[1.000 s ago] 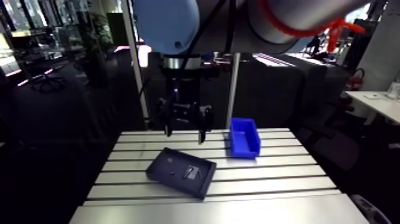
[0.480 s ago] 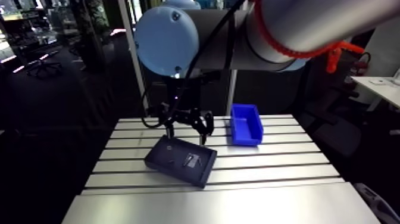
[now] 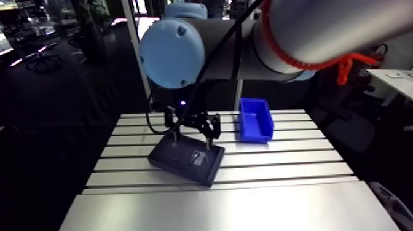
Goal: Pick up the M10 bolt from the tray and put it into the blue bin.
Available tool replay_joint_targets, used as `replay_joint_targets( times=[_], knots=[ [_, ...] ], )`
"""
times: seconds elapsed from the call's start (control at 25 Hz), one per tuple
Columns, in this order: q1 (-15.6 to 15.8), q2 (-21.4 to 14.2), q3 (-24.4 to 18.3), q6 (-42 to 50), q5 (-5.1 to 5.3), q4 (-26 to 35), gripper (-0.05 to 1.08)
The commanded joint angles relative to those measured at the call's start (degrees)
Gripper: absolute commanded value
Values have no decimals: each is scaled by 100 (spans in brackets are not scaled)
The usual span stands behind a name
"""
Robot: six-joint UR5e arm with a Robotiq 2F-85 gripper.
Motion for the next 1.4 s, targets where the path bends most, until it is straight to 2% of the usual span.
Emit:
replay_joint_targets(
  times=[0.04,0.64,1.12,1.4],
  knots=[
    [2,178,159,4,-8,-365,1],
    [2,398,300,320,-8,-946,1],
    [11,486,283,601,1,-954,1],
    [11,618,283,654,1,-963,13]
  ],
)
